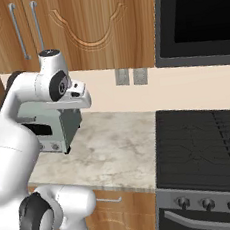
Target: Navigate to the dishwasher.
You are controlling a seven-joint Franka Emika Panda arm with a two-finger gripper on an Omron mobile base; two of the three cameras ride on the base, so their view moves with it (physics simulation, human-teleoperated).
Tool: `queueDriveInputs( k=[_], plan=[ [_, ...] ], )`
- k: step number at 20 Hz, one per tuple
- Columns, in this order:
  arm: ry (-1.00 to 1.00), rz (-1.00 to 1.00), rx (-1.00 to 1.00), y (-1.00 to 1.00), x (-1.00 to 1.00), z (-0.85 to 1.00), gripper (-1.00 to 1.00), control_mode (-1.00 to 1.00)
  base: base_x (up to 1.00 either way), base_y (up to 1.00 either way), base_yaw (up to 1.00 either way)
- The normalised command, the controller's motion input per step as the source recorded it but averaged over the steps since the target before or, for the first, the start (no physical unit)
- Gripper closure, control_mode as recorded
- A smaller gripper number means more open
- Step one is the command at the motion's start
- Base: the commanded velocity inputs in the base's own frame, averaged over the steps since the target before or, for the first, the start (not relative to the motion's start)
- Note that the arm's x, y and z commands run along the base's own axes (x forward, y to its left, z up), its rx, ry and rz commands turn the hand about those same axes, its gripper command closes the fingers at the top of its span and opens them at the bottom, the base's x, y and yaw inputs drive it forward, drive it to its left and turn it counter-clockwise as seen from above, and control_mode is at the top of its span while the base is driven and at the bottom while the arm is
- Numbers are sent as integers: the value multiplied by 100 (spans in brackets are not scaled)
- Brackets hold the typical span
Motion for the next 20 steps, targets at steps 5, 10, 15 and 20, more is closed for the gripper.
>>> queueDriveInputs(
  k=[5, 10, 15, 20],
  plan=[
    [-31, -2, -2, -1, -62, 17, -100, -100, 0, 0, 0],
    [-26, -11, 0, 0, -97, 18, -100, -100, 0, 0, 0],
    [-2, -6, 1, 2, -86, 3, -100, -100, 0, 0, 0],
    [10, -8, 1, 0, -74, 6, -100, -100, 0, 0, 0]
  ],
)
